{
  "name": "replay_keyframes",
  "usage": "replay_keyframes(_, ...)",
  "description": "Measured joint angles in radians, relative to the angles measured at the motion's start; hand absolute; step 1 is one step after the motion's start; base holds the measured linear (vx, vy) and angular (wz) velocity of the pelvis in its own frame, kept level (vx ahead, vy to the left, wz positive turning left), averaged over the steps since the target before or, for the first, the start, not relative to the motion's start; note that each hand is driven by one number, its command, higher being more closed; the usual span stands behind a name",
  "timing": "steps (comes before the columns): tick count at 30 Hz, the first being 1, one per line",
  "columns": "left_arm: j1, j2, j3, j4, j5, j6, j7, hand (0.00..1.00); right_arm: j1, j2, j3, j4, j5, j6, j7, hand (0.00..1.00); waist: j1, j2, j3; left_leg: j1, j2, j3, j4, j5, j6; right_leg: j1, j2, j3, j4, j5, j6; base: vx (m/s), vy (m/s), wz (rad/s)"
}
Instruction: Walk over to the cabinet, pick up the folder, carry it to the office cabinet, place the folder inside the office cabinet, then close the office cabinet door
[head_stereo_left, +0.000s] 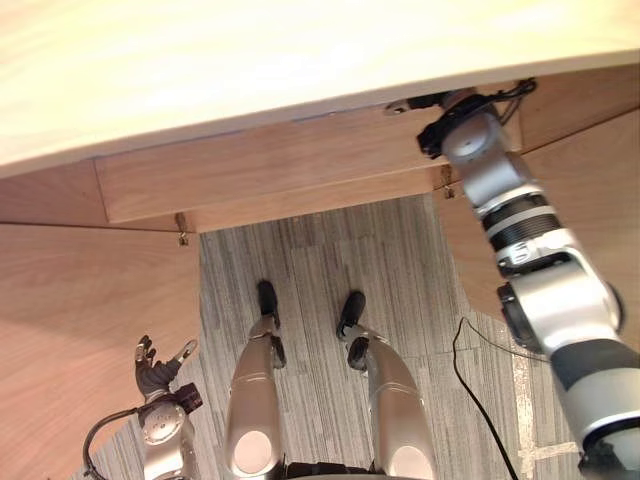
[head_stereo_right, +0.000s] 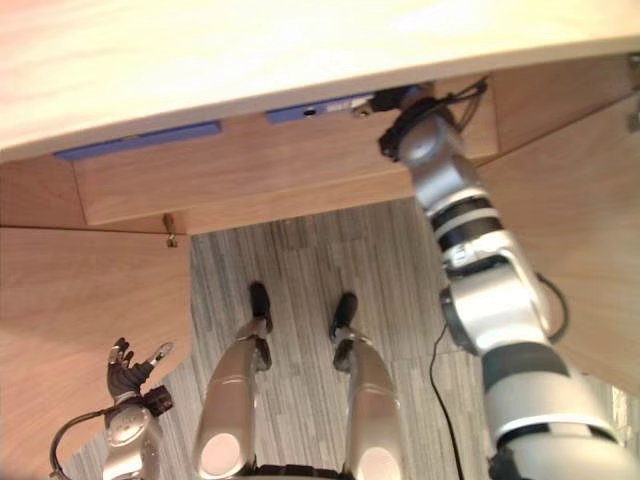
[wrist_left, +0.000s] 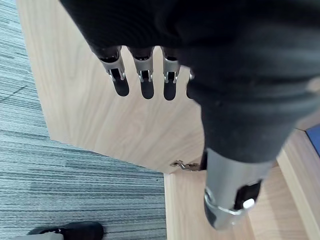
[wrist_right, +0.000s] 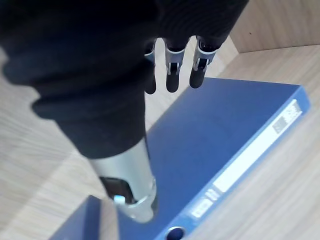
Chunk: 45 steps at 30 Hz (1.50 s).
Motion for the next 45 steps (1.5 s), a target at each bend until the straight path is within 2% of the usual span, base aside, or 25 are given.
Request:
replay_keyframes(1,0.001,-0.001,0.0,0.002,0.0,0.0,0.0,0.0,0.02,0.021,0.002,-0.023,0.0,-0.001,-0.005,0.0,0.001,-0.002,-0.006,0.011,0.006,0.008,0.004,-0.005,-0.003,0.008,0.006,0.007,-0.002,0.0,0.0,0.02,-0.048,-0.49)
replay_keyframes(4,0.017,-0.03,-0.009,0.056,0.017,0.0,0.0,0.0,0.201,0.156,0.007,-0.071,-0.02,-0.006,-0.008,0.0,0.009,-0.002,-0.061,0.088,0.046,0.043,0.05,-0.053,-0.01,0.088,0.043,0.031,-0.022,-0.005,-0.004,0.03,-0.054,-0.4)
replay_keyframes(8,0.041,-0.066,-0.047,0.115,0.051,0.001,0.0,0.0,0.46,0.272,0.002,-0.039,-0.018,-0.012,-0.011,0.0,0.008,0.003,-0.117,0.175,0.054,0.045,0.08,-0.088,-0.011,0.173,0.045,0.029,0.007,-0.05,-0.007,0.03,-0.032,-0.05)
replay_keyframes(11,0.045,-0.075,-0.087,0.166,0.085,0.009,0.002,0.0,0.661,0.38,-0.067,0.093,0.008,-0.021,-0.013,0.0,0.008,0.012,-0.149,0.218,0.051,0.008,0.111,-0.101,0.001,0.245,0.032,-0.006,0.036,-0.094,-0.007,0.03,-0.065,0.44)
replay_keyframes(13,0.049,-0.072,-0.155,0.187,0.158,0.013,0.005,0.0,0.806,0.444,-0.198,0.24,0.082,-0.021,-0.019,0.0,0.014,0.034,-0.179,0.227,0.049,-0.007,0.158,-0.097,0.006,0.306,0.01,-0.061,0.051,-0.129,-0.01,0.04,-0.069,0.76)
replay_keyframes(15,0.056,-0.071,-0.174,0.2,0.204,0.015,0.009,0.0,0.887,0.475,-0.279,0.314,0.134,-0.021,-0.024,0.0,0.02,0.044,-0.205,0.247,0.033,-0.014,0.151,-0.091,0.01,0.337,-0.008,-0.082,0.046,-0.144,-0.019,0.0,-0.014,0.48)
replay_keyframes(16,0.058,-0.071,-0.177,0.218,0.224,0.018,0.01,0.0,0.947,0.482,-0.325,0.357,0.2,-0.021,-0.02,0.0,0.019,0.052,-0.219,0.25,0.031,-0.01,0.202,-0.116,0.036,0.362,-0.023,-0.093,0.042,-0.148,-0.013,0.01,0.033,0.38)
replay_keyframes(17,0.069,-0.072,-0.177,0.238,0.232,0.02,0.01,0.0,1.014,0.471,-0.379,0.376,0.245,-0.02,-0.021,0.0,0.017,0.072,-0.238,0.258,0.034,-0.012,0.25,-0.147,0.038,0.387,-0.023,-0.098,0.03,-0.146,-0.008,0.01,0.054,0.21)
replay_keyframes(18,0.08,-0.075,-0.176,0.249,0.235,0.02,0.01,0.0,1.049,0.466,-0.406,0.378,0.263,-0.02,-0.022,0.0,0.015,0.081,-0.25,0.267,0.034,-0.012,0.251,-0.163,0.036,0.397,-0.022,-0.098,0.023,-0.144,-0.003,0.04,0.144,-0.09)
replay_keyframes(20,0.114,-0.075,-0.15,0.307,0.245,0.023,0.009,0.0,1.125,0.447,-0.479,0.348,0.309,-0.04,-0.02,0.0,0.004,0.094,-0.314,0.315,0.016,-0.034,0.177,-0.197,-0.006,0.419,-0.005,-0.079,-0.034,-0.106,0.037,0.06,0.182,-0.26)
replay_keyframes(21,0.114,-0.075,-0.142,0.319,0.249,0.023,0.009,0.0,1.139,0.446,-0.497,0.35,0.317,-0.045,-0.021,0.0,0.001,0.088,-0.328,0.33,0.003,-0.042,0.148,-0.198,-0.015,0.426,-0.007,-0.073,-0.05,-0.097,0.045,0.08,0.183,-0.14)
replay_keyframes(23,0.113,-0.076,-0.134,0.368,0.248,0.009,-0.002,0.0,1.18,0.442,-0.527,0.356,0.316,-0.061,-0.012,0.0,-0.007,0.069,-0.387,0.374,-0.046,-0.044,0.078,-0.184,-0.006,0.469,-0.026,-0.051,-0.139,-0.045,0.076,0.13,0.288,-0.14)
replay_keyframes(26,0.089,-0.077,-0.112,0.453,0.215,0.0,-0.034,0.0,1.18,0.448,-0.527,0.377,0.314,-0.06,0.016,0.0,-0.013,0.07,-0.426,0.42,-0.078,-0.006,0.01,-0.173,0.011,0.484,-0.026,0.011,-0.226,0.021,0.084,0.07,0.208,-0.5)
replay_keyframes(31,0.043,-0.061,-0.141,0.574,0.017,0.023,-0.07,0.0,1.171,0.442,-0.566,0.404,0.34,-0.058,0.026,0.0,-0.025,0.065,-0.456,0.479,-0.129,0.029,-0.103,-0.14,0.035,0.522,-0.029,0.077,-0.374,0.113,0.099,0.0,0.1,-0.39)
replay_keyframes(32,0.042,-0.056,-0.154,0.578,0.008,0.023,-0.071,0.0,1.171,0.438,-0.567,0.405,0.353,-0.058,0.026,0.0,-0.026,0.065,-0.456,0.48,-0.134,0.03,-0.109,-0.139,0.037,0.526,-0.031,0.08,-0.391,0.123,0.099,0.01,0.05,-0.14)
replay_keyframes(34,0.034,-0.035,-0.222,0.577,0.023,0.022,-0.075,0.0,1.173,0.427,-0.577,0.405,0.369,-0.058,0.025,0.0,-0.025,0.061,-0.453,0.486,-0.147,0.035,-0.114,-0.138,0.038,0.543,-0.037,0.091,-0.432,0.156,0.109,0.01,0.067,-0.18)
replay_keyframes(37,0.022,-0.011,-0.304,0.577,0.101,0.018,-0.093,0.0,1.171,0.425,-0.613,0.4,0.377,-0.058,0.022,0.0,-0.028,0.05,-0.447,0.516,-0.16,0.057,-0.126,-0.142,0.043,0.546,-0.044,0.138,-0.44,0.173,0.116,-0.02,0.062,-0.39)
replay_keyframes(40,0.014,-0.01,-0.308,0.578,0.102,0.018,-0.105,0.0,1.171,0.417,-0.641,0.387,0.392,-0.058,0.016,0.0,-0.029,0.045,-0.44,0.547,-0.161,0.126,-0.126,-0.169,0.047,0.526,-0.042,0.198,-0.424,0.18,0.12,-0.07,0.077,-0.79)
replay_keyframes(41,0.012,-0.012,-0.302,0.58,0.101,0.019,-0.108,0.0,1.176,0.415,-0.651,0.373,0.394,-0.058,0.015,0.0,-0.036,0.048,-0.439,0.557,-0.149,0.172,-0.129,-0.177,0.051,0.516,-0.051,0.168,-0.424,0.157,0.097,-0.11,0.085,-1.08)
replay_keyframes(42,0.008,-0.022,-0.295,0.585,0.094,0.019,-0.109,0.0,1.181,0.414,-0.692,0.361,0.394,-0.059,0.014,0.0,-0.036,0.07,-0.438,0.57,-0.134,0.224,-0.147,-0.174,0.057,0.515,-0.092,-0.014,-0.387,0.129,0.051,-0.1,0.069,-1.08)
replay_keyframes(43,0.007,-0.024,-0.29,0.585,0.094,0.019,-0.109,0.0,1.18,0.414,-0.704,0.36,0.394,-0.059,0.014,0.0,-0.036,0.069,-0.429,0.584,-0.127,0.243,-0.151,-0.173,0.058,0.51,-0.118,-0.079,-0.352,0.125,0.046,-0.04,0.04,-1.03)
replay_keyframes(44,0.005,-0.023,-0.277,0.586,0.089,0.02,-0.11,0.0,1.191,0.415,-0.725,0.356,0.394,-0.058,0.014,0.0,-0.04,0.062,-0.415,0.612,-0.123,0.275,-0.154,-0.172,0.057,0.511,-0.164,-0.195,-0.279,0.119,0.04,0.0,0.0,-0.69)
replay_keyframes(45,0.007,-0.021,-0.273,0.586,0.082,0.02,-0.11,0.0,1.21,0.414,-0.741,0.352,0.394,-0.058,0.014,0.0,-0.042,0.06,-0.417,0.623,-0.121,0.293,-0.154,-0.172,0.056,0.518,-0.19,-0.249,-0.239,0.121,0.038,0.03,-0.009,-0.59)
